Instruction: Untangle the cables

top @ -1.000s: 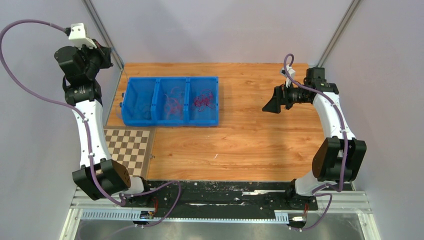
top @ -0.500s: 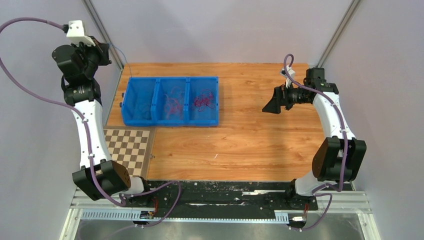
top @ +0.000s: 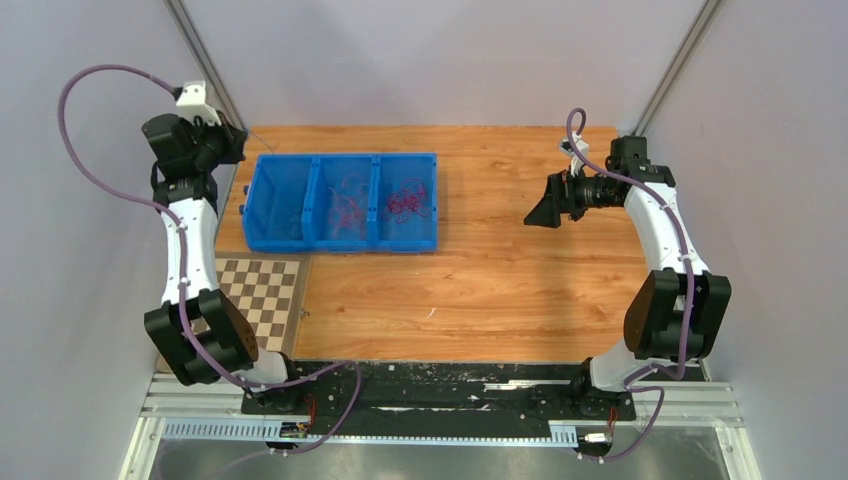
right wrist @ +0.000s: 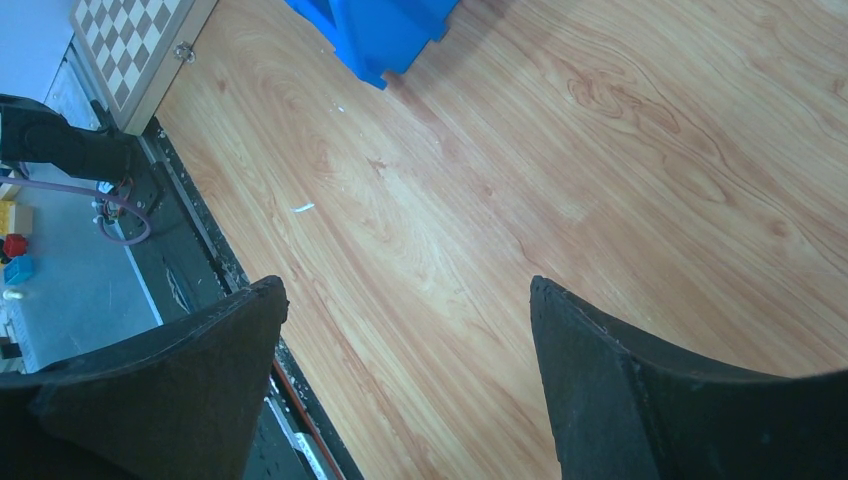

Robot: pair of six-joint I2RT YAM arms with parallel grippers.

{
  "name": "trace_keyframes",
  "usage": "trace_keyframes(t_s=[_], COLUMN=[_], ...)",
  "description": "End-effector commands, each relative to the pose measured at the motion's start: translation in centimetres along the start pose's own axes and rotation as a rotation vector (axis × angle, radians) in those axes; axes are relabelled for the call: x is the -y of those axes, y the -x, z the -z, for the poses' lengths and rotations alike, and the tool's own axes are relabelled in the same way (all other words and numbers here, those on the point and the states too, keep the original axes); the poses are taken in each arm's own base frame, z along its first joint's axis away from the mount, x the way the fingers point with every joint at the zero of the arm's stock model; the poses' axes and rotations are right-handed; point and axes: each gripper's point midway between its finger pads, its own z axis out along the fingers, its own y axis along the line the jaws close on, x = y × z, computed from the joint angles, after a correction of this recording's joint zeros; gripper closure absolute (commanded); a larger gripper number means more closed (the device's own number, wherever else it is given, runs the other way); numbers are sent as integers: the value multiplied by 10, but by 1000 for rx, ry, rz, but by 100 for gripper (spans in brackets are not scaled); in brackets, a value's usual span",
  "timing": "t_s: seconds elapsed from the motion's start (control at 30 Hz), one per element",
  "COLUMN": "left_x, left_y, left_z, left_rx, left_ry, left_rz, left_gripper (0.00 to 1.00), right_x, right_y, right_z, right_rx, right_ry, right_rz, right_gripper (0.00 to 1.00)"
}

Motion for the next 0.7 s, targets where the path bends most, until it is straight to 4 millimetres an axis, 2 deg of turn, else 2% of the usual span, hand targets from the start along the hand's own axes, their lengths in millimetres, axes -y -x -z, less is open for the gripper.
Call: trace_keyframes(t_s=[0.0, 0.07, 0.2, 0.27, 0.33, 0.53, 0.67], left_x=[-5, -10, -35, -46, -52, -53, -42], left_y=[-42, -65, -110, -144, -166, -202, -222], left_z=[-3, -6, -15, -27, -34, -58, -72], left_rx=[-88, -142, -284, -401, -482, -586, -634], left_ry=[-20, -7, 83, 101, 135, 170, 129], left_rz=[-25, -13, -38, -66, -118, -216, -229], left_gripper=[100, 100, 100, 100, 100, 100, 100], right_x=[-3, -2, -2, 0, 0, 2, 2], right_y=[4, 2, 0, -1, -1, -5, -13], right_z=[-1, -1, -4, -4, -4, -4, -5], right_rx=[15, 10, 3, 1, -2, -13, -26], right_ry=[21, 21, 27, 26, 22, 5, 0], right_rz=[11, 4, -17, -25, -29, -40, -63], right_gripper=[10, 10, 10, 10, 10, 10, 10])
